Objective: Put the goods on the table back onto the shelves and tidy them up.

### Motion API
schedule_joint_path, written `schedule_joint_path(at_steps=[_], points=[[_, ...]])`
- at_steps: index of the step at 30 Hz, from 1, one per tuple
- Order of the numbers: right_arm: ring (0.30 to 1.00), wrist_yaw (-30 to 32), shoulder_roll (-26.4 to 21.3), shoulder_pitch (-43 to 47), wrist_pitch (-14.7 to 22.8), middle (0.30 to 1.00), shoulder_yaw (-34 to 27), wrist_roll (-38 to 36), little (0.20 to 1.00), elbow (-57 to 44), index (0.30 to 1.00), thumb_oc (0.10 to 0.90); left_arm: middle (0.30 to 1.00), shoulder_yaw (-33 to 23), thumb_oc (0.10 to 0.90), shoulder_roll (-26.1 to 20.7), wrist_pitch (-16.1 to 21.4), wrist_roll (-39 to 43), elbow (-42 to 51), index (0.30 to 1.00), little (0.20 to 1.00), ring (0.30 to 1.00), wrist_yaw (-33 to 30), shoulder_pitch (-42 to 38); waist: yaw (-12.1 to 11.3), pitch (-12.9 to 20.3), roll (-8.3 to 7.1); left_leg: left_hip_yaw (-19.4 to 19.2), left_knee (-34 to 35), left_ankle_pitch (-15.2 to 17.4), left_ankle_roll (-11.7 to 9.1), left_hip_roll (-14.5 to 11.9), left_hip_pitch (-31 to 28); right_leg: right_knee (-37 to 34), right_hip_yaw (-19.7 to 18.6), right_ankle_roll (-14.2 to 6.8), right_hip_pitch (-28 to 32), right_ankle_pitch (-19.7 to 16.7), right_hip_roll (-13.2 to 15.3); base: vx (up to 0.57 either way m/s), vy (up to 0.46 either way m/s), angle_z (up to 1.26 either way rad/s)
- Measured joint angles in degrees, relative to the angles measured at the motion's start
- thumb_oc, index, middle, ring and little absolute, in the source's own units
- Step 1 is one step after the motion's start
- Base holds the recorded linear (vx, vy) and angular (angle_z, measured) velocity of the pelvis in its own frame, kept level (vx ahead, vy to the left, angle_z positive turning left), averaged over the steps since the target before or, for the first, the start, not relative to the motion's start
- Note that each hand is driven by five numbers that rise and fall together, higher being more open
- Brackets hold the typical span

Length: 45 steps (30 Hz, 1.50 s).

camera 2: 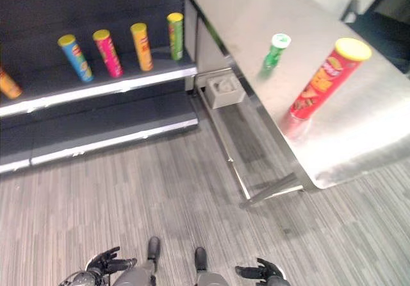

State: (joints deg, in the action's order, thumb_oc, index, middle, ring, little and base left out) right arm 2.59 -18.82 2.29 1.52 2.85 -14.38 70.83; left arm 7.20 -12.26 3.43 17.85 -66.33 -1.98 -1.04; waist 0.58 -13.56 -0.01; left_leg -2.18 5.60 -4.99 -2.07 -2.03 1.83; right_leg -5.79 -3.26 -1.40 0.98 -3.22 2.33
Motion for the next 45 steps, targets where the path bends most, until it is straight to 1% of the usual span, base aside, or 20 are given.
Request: schedule_joint_path(at_steps=[1, 2, 6, 9, 13, 17, 18, 19, 22, 24, 27, 29, 31, 33, 34, 37, 39, 41, 43, 45], points=[[0.900, 0.00, 0.09, -0.52, 0.11, 0.900, 0.01, -0.02, 0.900, -0.40, 0.900, 0.800, 0.900, 0.03, 0.800, -0.23, 0.06, -0.01, 0.15, 0.900, 0.900, 0.900, 0.00, 0.16, 0.20, 0.30, -0.08, -1.70, 0.13, -0.20, 0.32, 0.24, -0.58, 0.05, 1.07, -0.91, 0.34, 0.47, 0.68, 0.05, 0.197, -0.95], [0.900, 0.06, 0.34, -2.24, 0.13, 0.900, -0.21, -0.18, 0.900, -1.23, 0.900, 0.800, 0.900, 0.45, 0.800, -0.96, 0.06, -0.07, 0.05, 0.900, 0.900, 0.900, 0.04, -0.10, 0.40, 1.05, -1.42, -3.79, 0.17, 0.37, 1.61, 1.60, -1.63, 1.01, 1.37, -1.75, -0.03, -0.23, 2.76, 0.04, 0.204, -0.86], [0.900, 0.20, 0.26, -4.42, -0.83, 0.900, -2.63, -1.35, 0.900, -1.63, 0.900, 0.800, 0.900, 0.96, 0.800, -2.16, 0.12, -0.16, 0.86, 0.900, 0.900, 0.900, -0.04, -1.78, 1.65, 0.94, -0.13, -6.87, 0.10, 1.14, 4.61, 2.53, -3.59, 10.08, 0.35, -5.38, -4.57, 0.69, 2.97, 0.03, 0.150, -0.59], [0.900, 0.28, 0.29, -5.34, -1.02, 0.900, -3.90, -2.80, 0.900, -3.40, 0.900, 0.800, 0.900, 0.59, 0.800, -4.38, 0.32, -0.21, 2.34, 0.900, 0.900, 0.900, -0.05, -2.01, 2.29, 0.94, -0.86, -9.36, -0.14, 1.84, 5.18, 2.77, -4.94, 11.91, 0.07, -6.40, -5.54, 1.33, 3.50, 0.02, 0.031, -0.52], [0.900, 1.35, -0.32, -7.15, -0.94, 0.900, -11.65, -4.72, 0.900, -11.69, 0.900, 0.800, 0.900, -1.29, 0.800, -6.41, 0.33, -1.13, 3.55, 0.900, 0.900, 0.900, -0.16, -1.82, 2.17, 0.72, -2.34, -12.22, -0.11, 3.42, 5.46, 1.99, -5.50, 6.80, 7.19, -7.66, -5.05, 0.37, 7.71, 0.11, -0.041, -0.45], [0.900, 3.48, -3.02, -8.17, -0.49, 0.900, -18.26, -5.07, 0.900, -20.72, 0.900, 0.800, 0.900, -1.67, 0.800, -5.71, -0.03, -1.16, 3.27, 0.900, 0.900, 0.900, -0.38, -1.63, 4.02, 0.04, -1.07, -11.72, 0.13, 3.71, 5.76, 0.77, -5.70, 0.47, 7.66, -8.44, -6.08, -0.16, 7.91, 0.14, -0.005, 0.02], [0.900, 6.50, -5.94, -9.07, 0.27, 0.900, -19.51, -5.01, 0.900, -22.08, 0.900, 0.800, 0.900, -1.68, 0.800, -5.67, 0.04, -1.22, 3.62, 0.900, 0.900, 0.900, -0.26, -0.36, 4.71, 1.00, -3.81, -11.27, 0.16, 4.06, 3.89, 2.36, -7.23, 0.20, 7.54, -10.23, -6.35, -2.39, 9.17, 0.09, -0.061, 0.34], [0.900, 7.26, -6.63, -10.47, 0.19, 0.900, -20.69, -4.98, 0.900, -24.04, 0.900, 0.800, 0.900, -1.75, 0.800, -5.17, 0.14, -1.22, 3.75, 0.900, 0.900, 0.900, -0.32, 0.02, 4.70, 1.32, -4.47, -10.84, 0.17, 4.34, 3.01, 2.69, -7.70, 0.54, 6.66, -8.32, -5.94, -6.88, 9.32, 0.14, -0.103, 0.35], [0.900, 7.96, -14.59, -14.86, -0.62, 0.900, -26.42, -4.93, 0.900, -41.14, 0.900, 0.800, 0.900, -1.93, 0.800, 0.02, -0.07, -2.46, 5.26, 0.900, 0.900, 0.900, 0.13, 4.15, 5.44, 3.56, 0.14, -11.56, 0.15, 5.52, 0.29, -0.93, -8.84, 0.01, 6.38, -6.59, -5.50, -6.73, 5.56, 0.17, -0.180, -0.20], [0.900, 8.09, -19.41, -14.85, -0.11, 0.900, -29.64, -4.97, 0.900, -48.00, 0.900, 0.800, 0.900, -1.93, 0.800, 1.78, -0.12, -2.48, 6.24, 0.900, 0.900, 0.900, 0.22, 5.46, 6.13, 4.48, 1.66, -11.55, 0.14, 5.25, -0.93, -2.30, -8.85, 0.02, 6.56, -5.81, -4.99, -6.14, 4.00, 0.09, -0.132, -0.05], [0.900, 8.33, -29.93, -9.71, 3.78, 0.900, -32.84, -8.47, 0.900, -52.10, 0.900, 0.800, 0.900, -1.74, 0.800, 2.11, 0.09, -3.26, 8.19, 0.900, 0.900, 0.900, 0.60, 5.28, 6.27, 4.61, 1.84, -10.86, -0.14, 5.14, -2.67, -5.01, -9.86, 0.03, 7.78, -4.55, -3.77, -5.11, 1.34, 0.14, -0.235, 0.11], [0.900, 6.64, -32.51, -7.69, 6.34, 0.900, -34.20, -12.63, 0.900, -54.26, 0.900, 0.800, 0.900, -1.70, 0.800, 1.67, 0.26, -3.30, 9.14, 0.900, 0.900, 0.900, 1.56, 5.55, 6.00, 4.60, 1.81, -10.80, -0.18, 5.10, -2.89, -6.19, -9.97, 0.03, 7.86, -4.05, -3.60, -4.82, 0.25, 0.11, -0.297, -0.01], [0.900, 3.95, -33.26, -4.98, 10.55, 0.900, -36.59, -19.10, 0.900, -55.15, 0.900, 0.800, 0.900, -2.05, 0.800, 1.13, 0.49, -3.21, 8.98, 0.900, 0.900, 0.900, 2.27, 4.92, 4.68, 4.69, 1.04, -9.79, -3.45, 5.92, -4.24, -7.77, -8.54, 0.66, 8.61, -2.91, -3.36, -3.97, -0.68, 0.01, -0.268, 0.22], [0.900, 1.88, -32.83, -4.22, 11.50, 0.900, -38.36, -26.23, 0.900, -55.09, 0.900, 0.800, 0.900, -2.68, 0.800, -1.21, 0.58, -2.26, 8.91, 0.900, 0.900, 0.900, 3.29, 3.59, 3.33, 3.00, -3.65, -6.13, -17.63, 6.21, -4.72, -8.05, -1.78, 0.52, 10.30, -0.68, -2.04, -3.21, 0.30, -0.04, -0.266, 0.50], [0.900, 1.25, -33.05, -3.30, 11.77, 0.900, -38.37, -27.65, 0.900, -55.11, 0.900, 0.800, 0.900, -2.74, 0.800, -1.87, 0.55, -2.02, 8.62, 0.900, 0.900, 0.900, 3.53, 3.59, 2.74, 2.67, -4.73, -4.86, -21.93, 5.97, -5.04, -8.18, 0.36, 0.20, 10.72, 0.28, -1.36, -3.27, 0.32, 0.01, -0.115, 0.24], [0.900, 1.38, -35.10, 3.63, 13.45, 0.900, -36.80, -31.72, 0.900, -52.68, 0.900, 0.800, 0.900, -1.46, 0.800, -3.39, 0.08, -0.83, 8.91, 0.900, 0.900, 0.900, 4.06, 3.96, 1.00, 1.50, -5.97, -1.22, -32.52, 6.04, -5.33, -8.52, 7.84, 0.05, 11.84, 1.93, -0.63, -2.67, 0.00, 0.16, 0.051, 0.16], [0.900, 0.96, -38.90, 7.10, 13.81, 0.900, -32.46, -32.53, 0.900, -51.82, 0.900, 0.800, 0.900, -0.19, 0.800, -2.90, 0.18, -0.63, 9.07, 0.900, 0.900, 0.900, 4.09, 4.65, 0.04, 1.73, -5.57, 0.12, -16.87, 6.65, -4.30, -2.67, 6.65, 0.06, 11.07, 1.55, -1.89, -2.55, 1.87, 0.20, 0.113, 0.06], [0.900, 0.90, -39.39, 12.88, 13.58, 0.900, -26.79, -31.91, 0.900, -48.33, 0.900, 0.800, 0.900, 1.05, 0.800, -2.91, -0.01, -1.05, 8.85, 0.900, 0.900, 0.900, 4.09, 4.62, -0.10, 1.76, -4.79, 3.62, -4.36, 5.73, -4.16, 0.86, 4.24, 0.08, 9.44, 1.25, -2.56, -2.50, 1.87, 0.14, 0.077, -0.23], [0.900, -0.40, -38.57, 11.66, 12.38, 0.900, -26.78, -32.35, 0.900, -49.90, 0.900, 0.800, 0.900, 1.04, 0.800, -2.02, -0.01, -0.99, 9.42, 0.900, 0.900, 0.900, 4.13, 4.91, -1.49, 1.99, -1.63, 4.46, -2.07, 5.37, -3.40, 0.77, 3.10, 0.03, 8.98, 1.19, -2.08, -2.48, -0.07, 0.26, 0.225, -0.27], [0.900, -1.70, -35.73, 12.67, 12.24, 0.900, -23.86, -33.86, 0.900, -51.54, 0.900, 0.800, 0.900, 1.10, 0.800, -1.45, -0.01, -1.00, 9.92, 0.900, 0.900, 0.900, 4.20, 6.46, -1.59, 2.38, -0.87, 3.64, -0.39, 3.76, -1.12, 1.46, 0.62, 0.04, 7.07, 0.10, -1.55, -1.89, 0.22, 0.14, 0.150, -0.65]])
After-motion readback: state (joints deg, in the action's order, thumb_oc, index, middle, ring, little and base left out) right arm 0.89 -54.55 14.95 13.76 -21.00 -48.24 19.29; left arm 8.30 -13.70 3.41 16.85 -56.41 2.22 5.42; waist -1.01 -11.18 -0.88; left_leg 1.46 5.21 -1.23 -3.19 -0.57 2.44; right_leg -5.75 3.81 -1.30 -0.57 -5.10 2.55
